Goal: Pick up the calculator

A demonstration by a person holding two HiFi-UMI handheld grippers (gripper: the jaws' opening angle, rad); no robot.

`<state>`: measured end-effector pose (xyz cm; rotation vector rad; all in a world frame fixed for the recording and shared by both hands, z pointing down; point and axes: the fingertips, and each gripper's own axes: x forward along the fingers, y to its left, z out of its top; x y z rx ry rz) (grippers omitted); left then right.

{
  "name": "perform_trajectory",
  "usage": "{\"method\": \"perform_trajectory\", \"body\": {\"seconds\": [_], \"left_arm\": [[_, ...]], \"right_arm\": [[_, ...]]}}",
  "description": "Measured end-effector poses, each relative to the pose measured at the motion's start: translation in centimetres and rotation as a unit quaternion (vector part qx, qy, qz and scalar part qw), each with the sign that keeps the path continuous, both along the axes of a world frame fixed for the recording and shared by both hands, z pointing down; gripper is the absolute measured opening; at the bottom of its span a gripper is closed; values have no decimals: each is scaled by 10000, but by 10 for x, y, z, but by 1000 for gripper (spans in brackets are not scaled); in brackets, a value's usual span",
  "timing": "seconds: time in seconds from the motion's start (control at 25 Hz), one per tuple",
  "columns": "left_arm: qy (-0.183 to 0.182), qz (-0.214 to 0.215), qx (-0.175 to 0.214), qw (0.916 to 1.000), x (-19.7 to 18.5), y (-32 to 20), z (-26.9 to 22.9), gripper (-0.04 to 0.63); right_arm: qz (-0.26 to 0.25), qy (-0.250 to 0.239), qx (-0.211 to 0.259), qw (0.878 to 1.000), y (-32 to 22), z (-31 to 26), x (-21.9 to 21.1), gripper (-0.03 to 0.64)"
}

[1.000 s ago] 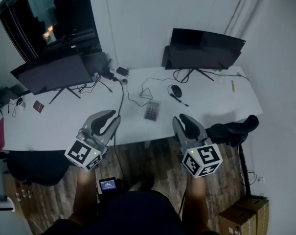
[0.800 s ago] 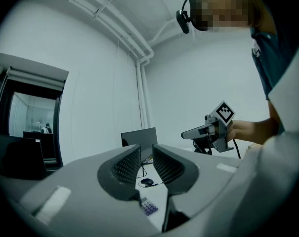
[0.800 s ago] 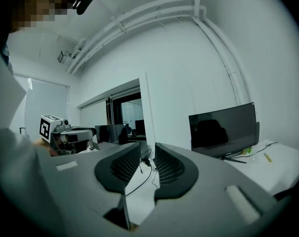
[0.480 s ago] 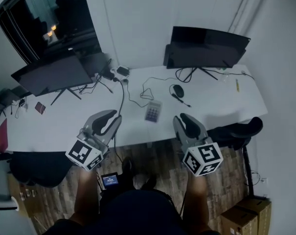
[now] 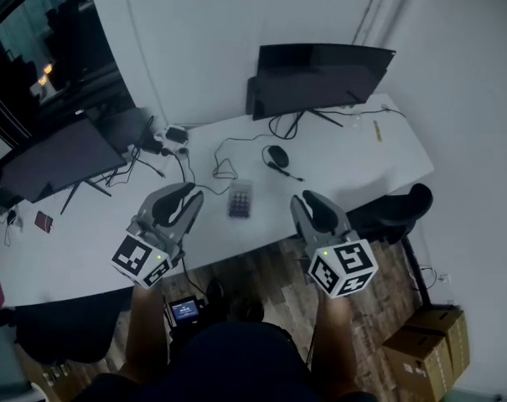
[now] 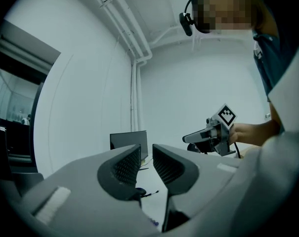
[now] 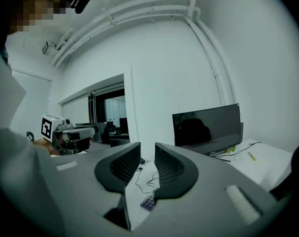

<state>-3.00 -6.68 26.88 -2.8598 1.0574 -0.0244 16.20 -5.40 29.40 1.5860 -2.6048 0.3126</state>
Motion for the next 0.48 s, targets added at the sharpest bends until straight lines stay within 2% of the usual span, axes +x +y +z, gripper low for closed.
{"method": "perform_trajectory", "body": {"seconds": [0.48], "left_arm": [[274, 647, -213, 9973, -14, -63, 15, 74]], "right_arm": [[664, 151, -220, 9974, -31, 13, -17, 98]]}}
